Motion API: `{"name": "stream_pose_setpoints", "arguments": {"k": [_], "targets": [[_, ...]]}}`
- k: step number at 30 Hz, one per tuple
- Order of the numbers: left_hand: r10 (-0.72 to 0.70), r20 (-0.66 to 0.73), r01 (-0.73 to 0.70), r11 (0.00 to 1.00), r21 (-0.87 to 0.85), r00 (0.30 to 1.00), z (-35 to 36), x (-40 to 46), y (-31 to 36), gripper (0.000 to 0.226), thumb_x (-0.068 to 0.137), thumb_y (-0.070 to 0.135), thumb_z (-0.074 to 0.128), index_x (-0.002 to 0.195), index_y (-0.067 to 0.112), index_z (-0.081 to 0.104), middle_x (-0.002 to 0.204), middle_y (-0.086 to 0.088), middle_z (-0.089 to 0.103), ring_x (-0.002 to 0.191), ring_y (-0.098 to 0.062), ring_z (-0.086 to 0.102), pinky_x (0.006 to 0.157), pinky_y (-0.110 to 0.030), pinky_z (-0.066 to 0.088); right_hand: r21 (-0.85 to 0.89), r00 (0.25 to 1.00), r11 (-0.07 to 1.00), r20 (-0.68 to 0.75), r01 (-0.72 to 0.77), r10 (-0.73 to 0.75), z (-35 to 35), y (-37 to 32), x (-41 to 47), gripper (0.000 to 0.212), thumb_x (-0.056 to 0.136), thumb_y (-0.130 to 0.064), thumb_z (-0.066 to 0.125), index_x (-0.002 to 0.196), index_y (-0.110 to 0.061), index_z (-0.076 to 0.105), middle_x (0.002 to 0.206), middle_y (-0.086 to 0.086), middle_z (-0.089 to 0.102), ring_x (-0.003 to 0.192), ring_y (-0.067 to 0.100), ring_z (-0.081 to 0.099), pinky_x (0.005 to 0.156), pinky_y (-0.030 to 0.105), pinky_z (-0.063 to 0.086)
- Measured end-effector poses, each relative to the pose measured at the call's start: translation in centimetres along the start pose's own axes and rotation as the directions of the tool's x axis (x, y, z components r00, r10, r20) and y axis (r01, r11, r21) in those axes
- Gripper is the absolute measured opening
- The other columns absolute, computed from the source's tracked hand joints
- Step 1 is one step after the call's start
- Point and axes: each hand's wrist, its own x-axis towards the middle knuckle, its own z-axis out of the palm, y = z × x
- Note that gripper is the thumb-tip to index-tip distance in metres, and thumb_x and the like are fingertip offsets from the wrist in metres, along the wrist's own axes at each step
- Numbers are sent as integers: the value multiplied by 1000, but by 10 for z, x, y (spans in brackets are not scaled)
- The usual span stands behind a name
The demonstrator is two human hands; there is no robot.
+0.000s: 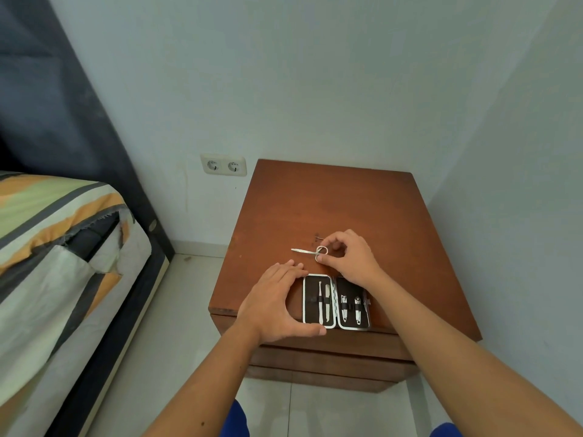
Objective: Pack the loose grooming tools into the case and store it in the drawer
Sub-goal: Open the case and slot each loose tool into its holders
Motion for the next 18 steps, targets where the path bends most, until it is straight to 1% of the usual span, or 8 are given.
{"name": "stream_pose_setpoints", "arguments": {"k": [1, 3, 4, 8, 10, 12, 14, 18], "targets": [[1, 1, -1, 1000, -1, 1000, 0, 0, 0, 118, 58, 94, 71, 154, 36, 38, 165, 20, 30, 156, -2, 13, 127, -29, 6, 49, 1000, 999, -15, -2, 3, -1, 1, -1, 23, 77, -40, 89, 92, -37, 72, 96, -11, 63, 96, 15, 58, 86, 37, 46], [2, 3, -2, 1000, -6, 1000, 0, 0, -1, 118, 57, 95, 71, 154, 36, 38, 165, 21, 31, 156, -2, 14, 127, -29, 7, 115, 1000, 993, -8, 6, -5, -7, -1, -7, 18, 82, -35, 87, 91, -31, 73, 95, -8, 68, 84, 6, 56, 74, 27, 42], [1, 3, -1, 1000, -9, 1000, 0, 0, -1, 118, 57, 95, 70, 154, 36, 38, 165, 21, 31, 156, -1, 14, 128, -30, 8, 142, 1000, 990, 4, 7, -8, -11, -1, -9, 14, 84, -33, 86, 91, -29, 74, 93, -8, 70, 79, 4, 55, 71, 24, 40], [14, -9, -14, 1000, -5, 1000, 0, 1, -2, 118, 57, 94, 72, 154, 36, 39, 165, 21, 31, 155, 0, 13, 128, -29, 8, 221, 1000, 975, 31, -5, -2, -29, 7, -15, 11, 85, -33, 86, 85, -27, 77, 72, -11, 66, 63, 1, 50, 65, 20, 40], [22, -17, -23, 1000, -4, 1000, 0, 0, -2, 118, 57, 94, 72, 154, 35, 40, 164, 21, 32, 155, 0, 14, 126, -26, 6, 234, 999, 972, 36, -33, 25, -36, 14, -19, 11, 84, -33, 86, 85, -27, 78, 71, -5, 70, 63, 3, 53, 67, 24, 45], [28, -23, -28, 1000, -7, 999, 1, 0, -1, 118, 57, 94, 73, 153, 34, 41, 164, 20, 33, 155, 1, 15, 127, -26, 6, 243, 998, 968, 29, -57, 51, -44, 20, -22, 11, 83, -33, 87, 86, -27, 80, 77, -3, 77, 67, 7, 64, 73, 30, 53], [36, -35, -37, 999, -12, 999, 1, 0, -1, 118, 56, 93, 74, 152, 33, 43, 163, 20, 35, 154, 2, 17, 129, -28, 8, 246, 996, 965, 29, -89, 84, -49, 24, -25, 12, 83, -34, 87, 88, -27, 80, 78, -6, 80, 72, 10, 74, 80, 30, 58], [39, -39, -39, 999, -11, 998, 0, 0, 0, 117, 55, 93, 75, 151, 33, 44, 163, 21, 35, 155, 2, 17, 126, -24, 6, 263, 989, 954, 2, -142, 147, -53, 29, -27, 14, 81, -38, 89, 89, -29, 82, 77, -5, 81, 76, 11, 76, 78, 29, 58]]}}
